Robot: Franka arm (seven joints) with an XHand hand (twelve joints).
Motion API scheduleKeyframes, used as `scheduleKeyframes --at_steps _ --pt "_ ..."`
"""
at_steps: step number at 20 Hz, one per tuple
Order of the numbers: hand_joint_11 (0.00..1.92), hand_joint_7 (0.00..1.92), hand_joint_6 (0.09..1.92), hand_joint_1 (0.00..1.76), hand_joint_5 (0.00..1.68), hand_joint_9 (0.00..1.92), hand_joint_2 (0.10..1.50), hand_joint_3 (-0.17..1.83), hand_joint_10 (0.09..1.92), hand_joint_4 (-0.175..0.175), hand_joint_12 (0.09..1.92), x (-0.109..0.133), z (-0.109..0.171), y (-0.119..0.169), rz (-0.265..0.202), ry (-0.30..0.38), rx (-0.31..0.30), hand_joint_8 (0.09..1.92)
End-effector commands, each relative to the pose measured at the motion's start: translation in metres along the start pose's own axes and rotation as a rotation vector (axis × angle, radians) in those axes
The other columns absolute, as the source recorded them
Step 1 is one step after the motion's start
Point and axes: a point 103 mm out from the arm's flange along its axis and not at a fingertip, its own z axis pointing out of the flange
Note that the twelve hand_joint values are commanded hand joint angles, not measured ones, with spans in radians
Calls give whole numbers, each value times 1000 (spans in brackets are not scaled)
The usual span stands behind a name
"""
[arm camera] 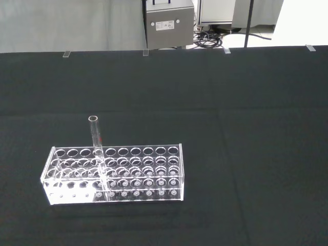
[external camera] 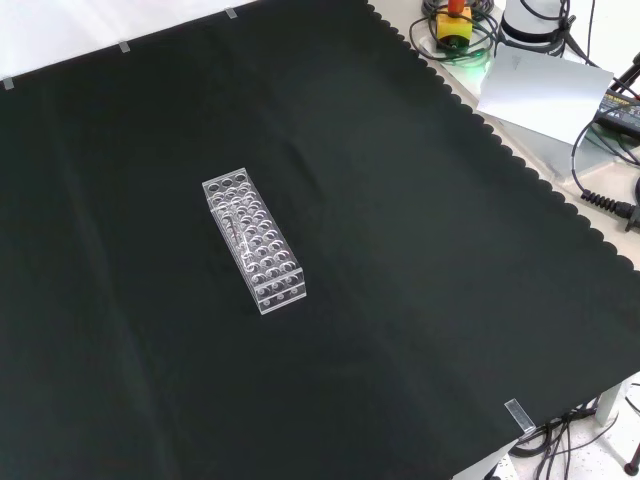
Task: Pick up the test tube.
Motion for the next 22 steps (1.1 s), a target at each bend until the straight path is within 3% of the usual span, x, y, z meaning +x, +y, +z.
scheduleKeyframes --at_steps 1,4,6,10,17,22 --pt "15 40 87 481 37 36 869 373 233 -72 988 3 1 1 -5 -15 -2 202" --pt "1 3 87 464 3 3 884 349 149 -67 896 7 2 4 -12 -25 3 124" --pt "0 0 87 462 0 0 889 340 149 -66 889 29 2 5 -7 -27 5 114" --pt "0 4 87 465 0 0 900 313 203 -67 933 22 5 18 -35 -9 19 136" --pt "0 17 87 597 84 0 899 248 739 -79 1385 22 8 56 -81 29 -9 698" --pt "0 59 87 666 158 13 882 277 941 -96 1504 32 14 83 -110 22 11 856"
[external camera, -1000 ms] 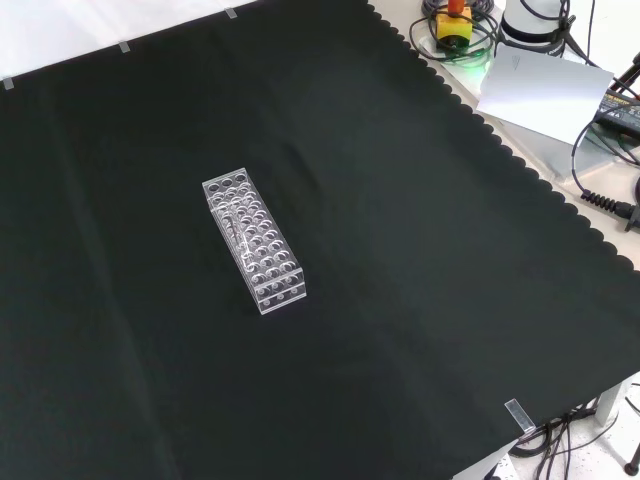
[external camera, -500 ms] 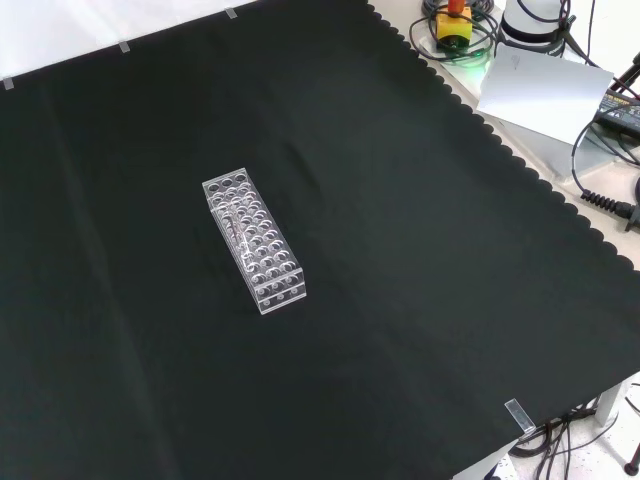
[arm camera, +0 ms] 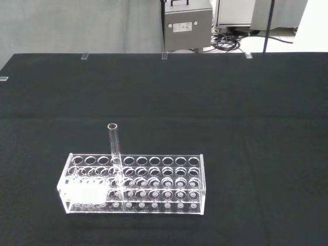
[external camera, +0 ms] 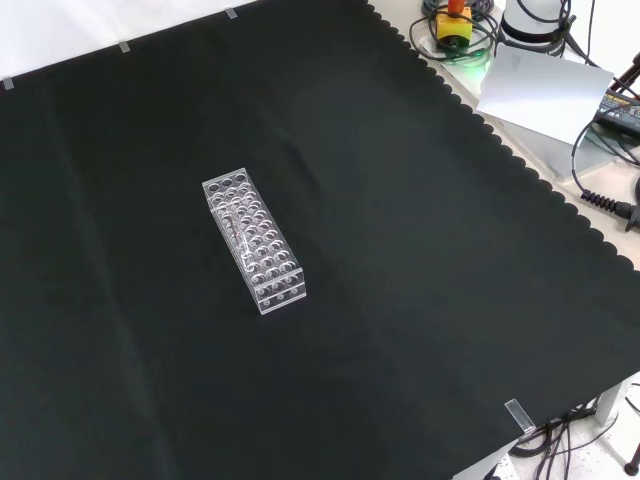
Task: Pick up the test tube.
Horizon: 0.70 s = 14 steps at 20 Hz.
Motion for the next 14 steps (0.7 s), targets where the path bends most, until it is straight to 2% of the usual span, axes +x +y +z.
scheduleKeyframes --at_steps 1,9,14 --pt "0 64 87 670 163 19 881 281 949 -98 1509 9 10 55 -59 19 13 862" --pt "0 98 87 681 190 56 870 313 970 -103 1541 21 25 96 -108 16 55 887" --pt "0 166 87 685 229 109 851 360 967 -108 1571 29 39 121 -119 34 80 898"
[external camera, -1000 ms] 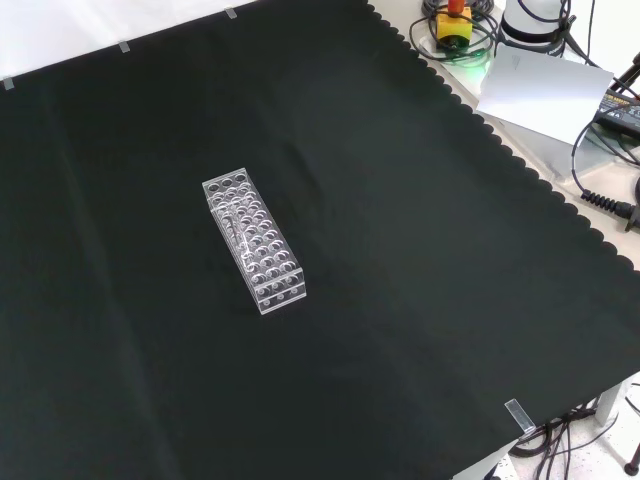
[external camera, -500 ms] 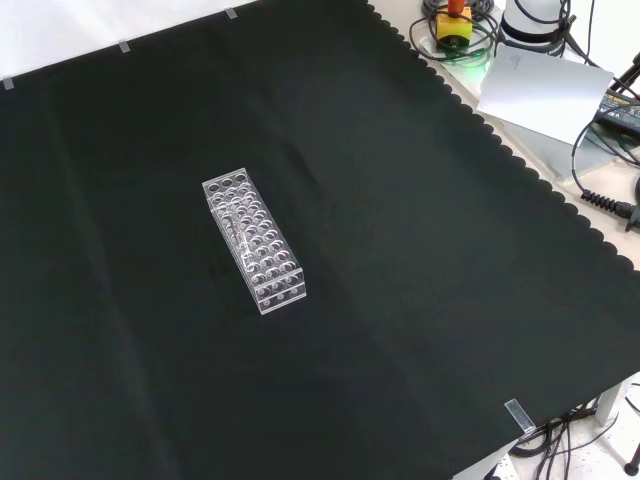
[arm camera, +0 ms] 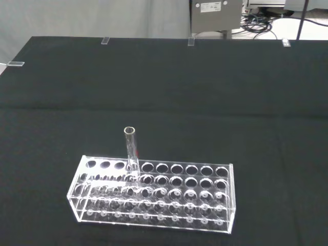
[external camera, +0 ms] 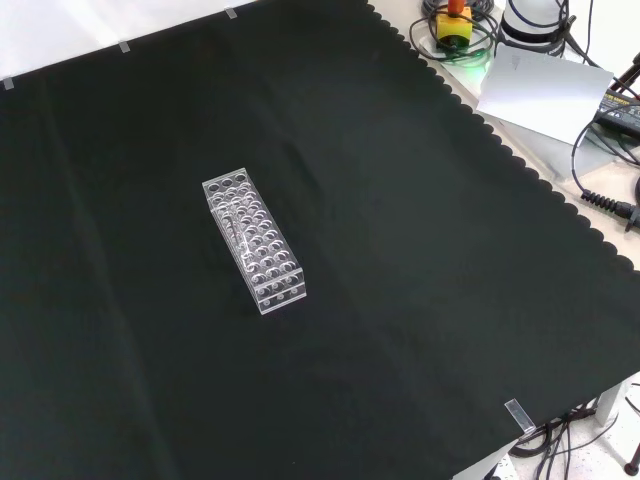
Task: Pick up the test tube.
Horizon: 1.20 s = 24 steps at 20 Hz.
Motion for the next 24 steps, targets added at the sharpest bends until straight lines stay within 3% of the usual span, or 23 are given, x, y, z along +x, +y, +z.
scheduleKeyframes --at_steps 1,8,24 --pt "0 184 87 686 238 123 847 370 964 -108 1576 12 15 43 -45 20 22 898" --pt "80 318 87 699 309 279 825 427 930 -117 1559 20 45 80 -77 47 82 903" --pt "126 481 87 723 404 406 817 454 903 -130 1541 66 125 142 -146 -28 240 921"
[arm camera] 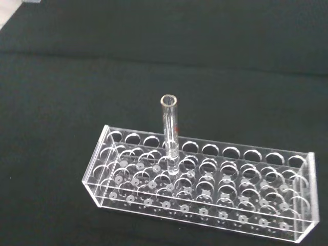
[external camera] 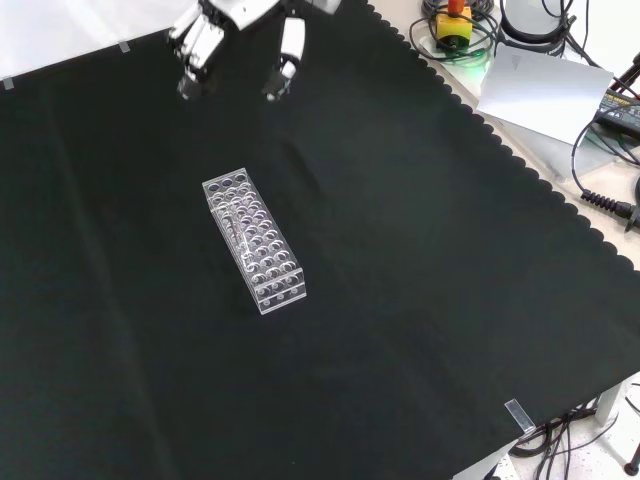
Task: Pick up the test tube.
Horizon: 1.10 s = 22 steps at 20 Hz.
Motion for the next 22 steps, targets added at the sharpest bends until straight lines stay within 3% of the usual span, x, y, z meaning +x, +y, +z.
scheduleKeyframes --at_steps 1,11,13,22 --pt "126 483 87 724 405 408 817 455 902 -131 1541 24 35 31 -30 -32 73 920" --pt "128 499 87 739 409 435 814 462 895 -132 1537 9 75 59 -15 -58 151 919" --pt "129 511 87 745 413 443 812 464 894 -131 1537 28 74 71 -33 -116 179 922" --pt "131 538 92 756 431 456 807 472 882 -130 1534 -3 109 85 5 -171 241 923"
